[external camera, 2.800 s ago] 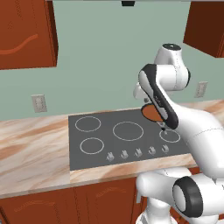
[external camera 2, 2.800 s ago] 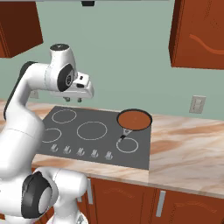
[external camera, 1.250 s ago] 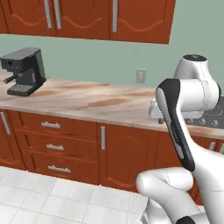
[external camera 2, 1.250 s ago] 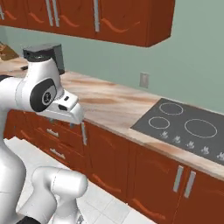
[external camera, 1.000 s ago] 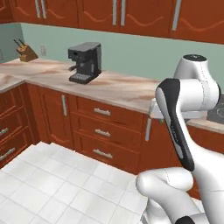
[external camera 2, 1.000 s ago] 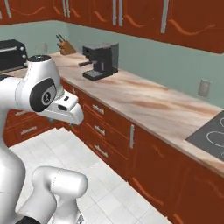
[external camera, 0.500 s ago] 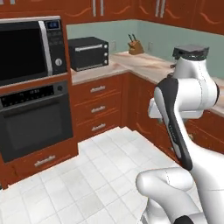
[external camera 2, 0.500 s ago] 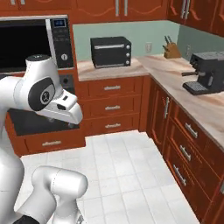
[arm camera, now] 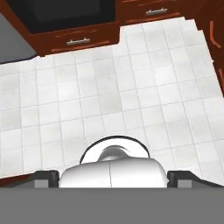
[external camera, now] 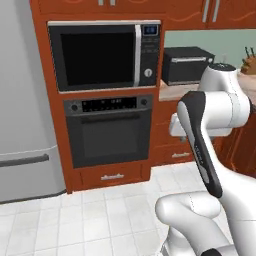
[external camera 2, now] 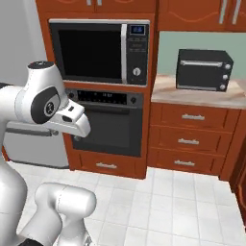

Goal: Retrieve the chicken drumstick from the fridge and place it on the saucepan with marinade on the stove.

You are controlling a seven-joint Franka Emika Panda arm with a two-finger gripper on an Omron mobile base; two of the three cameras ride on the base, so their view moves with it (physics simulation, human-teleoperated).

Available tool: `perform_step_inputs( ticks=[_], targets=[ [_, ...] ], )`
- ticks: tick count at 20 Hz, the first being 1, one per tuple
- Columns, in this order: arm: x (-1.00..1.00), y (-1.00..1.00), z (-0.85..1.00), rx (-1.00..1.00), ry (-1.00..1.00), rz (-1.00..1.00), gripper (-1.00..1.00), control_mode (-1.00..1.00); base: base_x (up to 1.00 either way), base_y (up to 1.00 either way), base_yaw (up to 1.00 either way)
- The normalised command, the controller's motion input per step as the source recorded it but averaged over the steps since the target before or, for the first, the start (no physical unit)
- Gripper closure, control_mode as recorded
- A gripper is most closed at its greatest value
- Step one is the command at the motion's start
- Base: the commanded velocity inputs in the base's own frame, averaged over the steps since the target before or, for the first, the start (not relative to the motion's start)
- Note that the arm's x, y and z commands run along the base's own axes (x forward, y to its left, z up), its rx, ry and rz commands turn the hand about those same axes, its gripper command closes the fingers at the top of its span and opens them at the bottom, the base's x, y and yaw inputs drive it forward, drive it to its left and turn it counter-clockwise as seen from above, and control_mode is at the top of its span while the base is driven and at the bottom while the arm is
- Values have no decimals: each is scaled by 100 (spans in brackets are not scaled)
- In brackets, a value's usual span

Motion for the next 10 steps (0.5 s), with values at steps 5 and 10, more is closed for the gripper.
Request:
perform_step_inputs(
  ticks=[5,10],
  targets=[
    [0,0,0,0,0,0,-100,100,80,50,23],
    [0,0,0,0,0,0,-100,100,61,96,-16]
  ],
)
